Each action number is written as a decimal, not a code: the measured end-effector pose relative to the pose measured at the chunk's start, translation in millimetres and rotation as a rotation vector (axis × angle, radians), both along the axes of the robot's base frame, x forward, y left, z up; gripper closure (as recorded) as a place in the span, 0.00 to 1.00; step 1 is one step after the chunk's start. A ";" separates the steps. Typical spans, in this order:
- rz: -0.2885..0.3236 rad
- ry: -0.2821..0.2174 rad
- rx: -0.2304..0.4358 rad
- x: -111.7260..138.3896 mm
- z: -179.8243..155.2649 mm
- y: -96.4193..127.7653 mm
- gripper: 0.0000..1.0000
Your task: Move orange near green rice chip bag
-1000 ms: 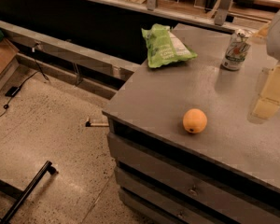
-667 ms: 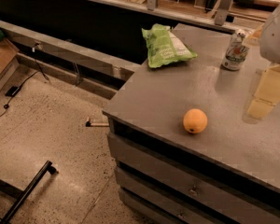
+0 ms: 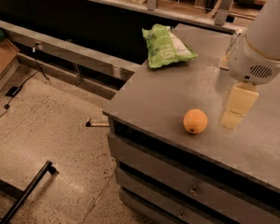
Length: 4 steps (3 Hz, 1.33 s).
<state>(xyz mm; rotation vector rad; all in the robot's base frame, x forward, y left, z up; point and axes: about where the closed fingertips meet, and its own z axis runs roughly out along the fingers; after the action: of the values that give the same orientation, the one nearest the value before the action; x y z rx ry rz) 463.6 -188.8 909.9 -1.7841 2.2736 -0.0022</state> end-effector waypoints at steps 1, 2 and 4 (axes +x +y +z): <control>0.018 0.058 0.024 -0.1 -27.0 10.5 0.00; 0.061 0.091 0.059 -5.3 -41.3 29.8 0.00; 0.106 0.138 0.087 -17.3 -66.7 55.3 0.45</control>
Offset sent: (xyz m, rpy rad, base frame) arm -0.0130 0.0529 -0.0586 0.1068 0.1387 0.1148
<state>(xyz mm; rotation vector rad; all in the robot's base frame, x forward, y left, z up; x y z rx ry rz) 446.3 -133.5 843.2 -1.9109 2.2289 0.2419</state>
